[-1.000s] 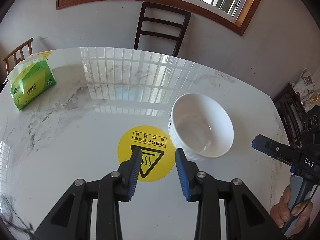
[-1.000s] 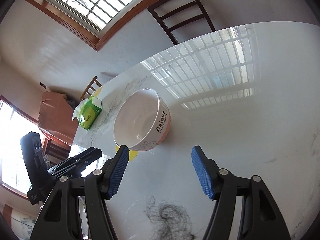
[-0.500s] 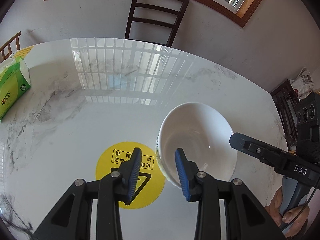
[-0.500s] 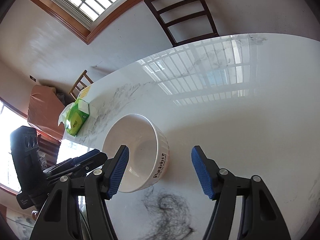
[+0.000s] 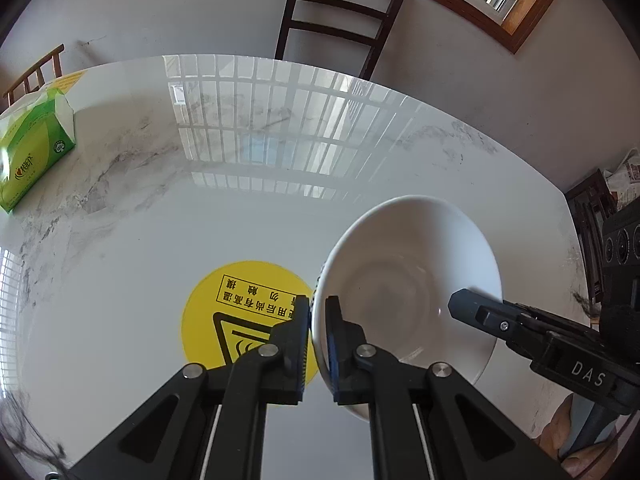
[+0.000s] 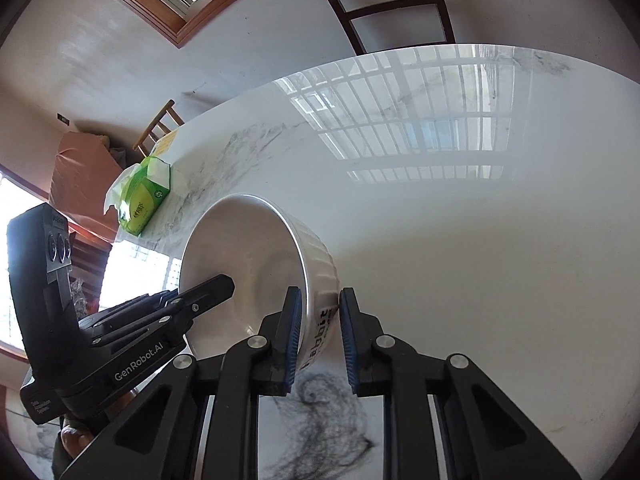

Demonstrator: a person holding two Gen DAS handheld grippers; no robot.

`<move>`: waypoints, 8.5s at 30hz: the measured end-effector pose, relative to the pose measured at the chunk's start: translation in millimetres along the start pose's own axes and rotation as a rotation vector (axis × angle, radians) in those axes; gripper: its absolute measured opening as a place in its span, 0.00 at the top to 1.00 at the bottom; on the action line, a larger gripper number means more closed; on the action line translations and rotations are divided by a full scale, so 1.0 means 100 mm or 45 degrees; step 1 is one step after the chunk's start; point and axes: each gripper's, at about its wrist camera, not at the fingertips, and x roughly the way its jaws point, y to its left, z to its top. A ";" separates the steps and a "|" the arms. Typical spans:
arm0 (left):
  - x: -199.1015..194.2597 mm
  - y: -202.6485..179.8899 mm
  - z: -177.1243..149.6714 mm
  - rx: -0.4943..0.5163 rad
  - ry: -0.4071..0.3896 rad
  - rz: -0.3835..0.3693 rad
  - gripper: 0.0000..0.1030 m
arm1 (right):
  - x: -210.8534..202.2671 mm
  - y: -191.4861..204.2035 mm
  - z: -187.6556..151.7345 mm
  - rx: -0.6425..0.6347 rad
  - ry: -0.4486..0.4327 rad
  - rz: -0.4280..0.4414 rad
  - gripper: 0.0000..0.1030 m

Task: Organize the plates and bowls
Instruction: 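Grasp the Rabbit bowl rim with both tools, then carry the Rabbit bowl with both tools over the bowl stack, then lower the Rabbit bowl into the blue-striped bowl, then open both tools and pull back from the bowl stack, then grasp the pink bowl rim with both tools, holding the nested bowls, then lift the nested bowl stack with both tools and carry it over the flower plates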

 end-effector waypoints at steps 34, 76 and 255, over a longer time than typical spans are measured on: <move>-2.16 -0.44 -2.23 0.102 -0.063 0.017 0.91 | -1.70 0.83 -1.98 -0.087 0.030 0.159 0.82; -1.69 -0.08 -2.69 0.023 0.079 0.066 0.91 | -1.22 0.84 -2.51 -0.048 0.176 0.127 0.81; -2.58 1.62 -2.89 -0.363 -0.068 0.256 0.94 | -0.48 2.60 -2.19 -0.571 0.301 -0.084 0.86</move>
